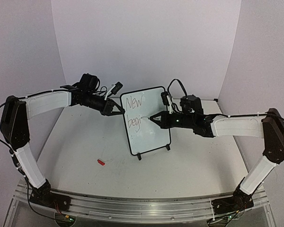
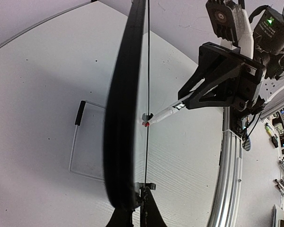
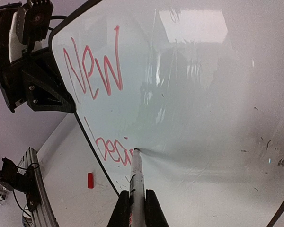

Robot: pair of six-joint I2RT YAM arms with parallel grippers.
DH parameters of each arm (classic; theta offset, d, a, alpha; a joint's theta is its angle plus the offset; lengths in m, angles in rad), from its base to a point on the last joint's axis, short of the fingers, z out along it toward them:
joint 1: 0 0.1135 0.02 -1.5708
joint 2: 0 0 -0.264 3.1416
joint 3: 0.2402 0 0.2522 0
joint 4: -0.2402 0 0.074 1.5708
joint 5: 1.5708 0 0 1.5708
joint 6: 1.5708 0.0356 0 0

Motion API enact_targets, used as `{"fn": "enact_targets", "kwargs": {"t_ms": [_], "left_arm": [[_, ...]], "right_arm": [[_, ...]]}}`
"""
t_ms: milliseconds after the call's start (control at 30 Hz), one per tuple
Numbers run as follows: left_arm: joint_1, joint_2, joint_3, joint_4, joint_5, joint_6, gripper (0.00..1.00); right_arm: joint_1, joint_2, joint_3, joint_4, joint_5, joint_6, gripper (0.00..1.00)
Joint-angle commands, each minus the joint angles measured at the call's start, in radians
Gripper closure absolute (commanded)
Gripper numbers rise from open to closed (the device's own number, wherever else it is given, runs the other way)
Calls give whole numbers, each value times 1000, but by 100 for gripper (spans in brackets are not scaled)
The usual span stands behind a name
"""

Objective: Write a sentence on the whiteboard

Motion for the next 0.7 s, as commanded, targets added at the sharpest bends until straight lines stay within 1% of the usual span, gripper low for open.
{"fn": "enact_targets", "kwargs": {"t_ms": [0,333,667], "left_arm": [[-33,6,12,-63,-24,40,100],[-35,5,14,-64,-23,40,100],[-35,8,14,-64,-23,41,100]], "right_arm": [[3,1,26,9,37,-12,100],[2,-8,-54,5,30,10,100],[3,-28,-40,37,28,21,100]]}}
